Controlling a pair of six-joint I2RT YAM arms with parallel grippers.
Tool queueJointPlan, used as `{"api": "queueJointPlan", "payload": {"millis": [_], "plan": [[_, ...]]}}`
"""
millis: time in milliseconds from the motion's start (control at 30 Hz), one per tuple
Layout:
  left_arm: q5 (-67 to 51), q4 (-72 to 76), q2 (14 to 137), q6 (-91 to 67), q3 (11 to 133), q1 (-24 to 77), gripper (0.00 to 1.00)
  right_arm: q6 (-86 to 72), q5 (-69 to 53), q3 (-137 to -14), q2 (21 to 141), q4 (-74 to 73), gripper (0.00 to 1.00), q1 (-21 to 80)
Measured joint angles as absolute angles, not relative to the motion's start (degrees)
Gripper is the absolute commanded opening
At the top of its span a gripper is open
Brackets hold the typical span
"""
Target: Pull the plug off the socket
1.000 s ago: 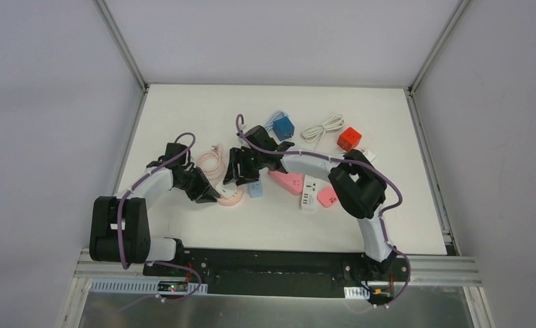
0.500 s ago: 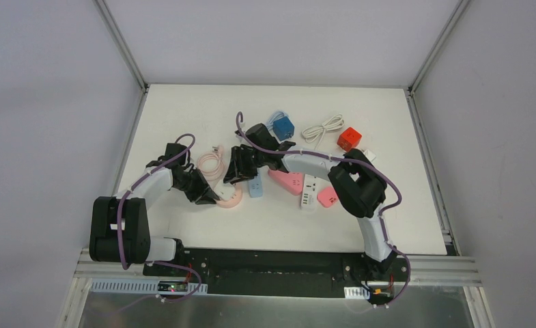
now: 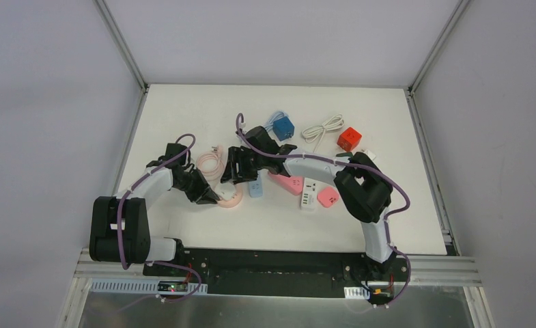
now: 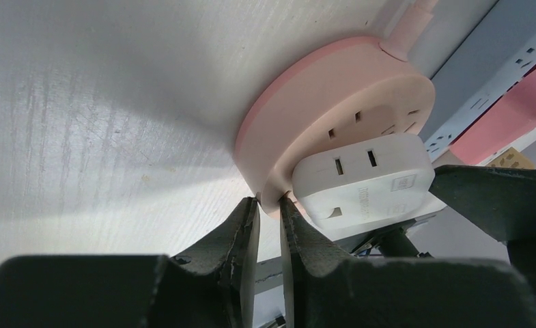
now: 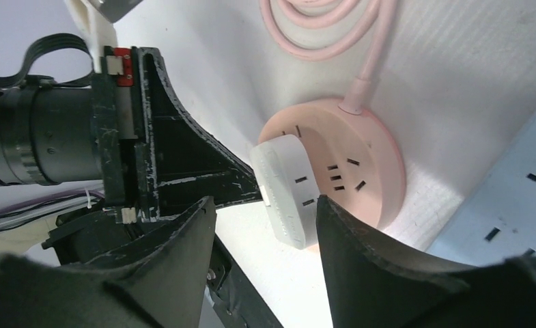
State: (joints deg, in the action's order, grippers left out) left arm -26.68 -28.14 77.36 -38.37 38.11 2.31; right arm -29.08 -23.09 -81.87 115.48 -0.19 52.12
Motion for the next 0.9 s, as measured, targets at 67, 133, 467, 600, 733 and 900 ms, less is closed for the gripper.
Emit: {"api": "queueJointPlan", "payload": {"millis": [67,133,467,600,733,900], "plan": [[-26.68,-28.14,77.34,-38.37,38.11,2.31,0.15,-29.08,-22.96,-81.87,115.52,-1.06,0.58,52.1],[-26.68,-28.14,77.34,-38.35,38.11,2.33,0.14,-29.08,-23.18,-81.87,115.63,-1.63,0.58,52.05],[-26.7,-28.4,77.34,-38.35,38.11,2.31,0.13,-26.87,-26.24,-83.79,118.06,-3.79,0.47,51.92],[-26.65,-29.19,77.34,-38.28,38.24,2.31,0.13,-26.17,-27.55,-84.16,118.69,-3.81,0.43,51.7],[-26.65,-29.98,77.32,-38.19,38.26,2.31,0.13,-26.06,-29.17,-84.23,118.8,-3.53,0.41,51.55],[-26.55,-31.09,77.23,-38.06,38.35,2.31,0.12,-26.13,-32.67,-84.23,118.78,-1.83,0.4,51.27]]}}
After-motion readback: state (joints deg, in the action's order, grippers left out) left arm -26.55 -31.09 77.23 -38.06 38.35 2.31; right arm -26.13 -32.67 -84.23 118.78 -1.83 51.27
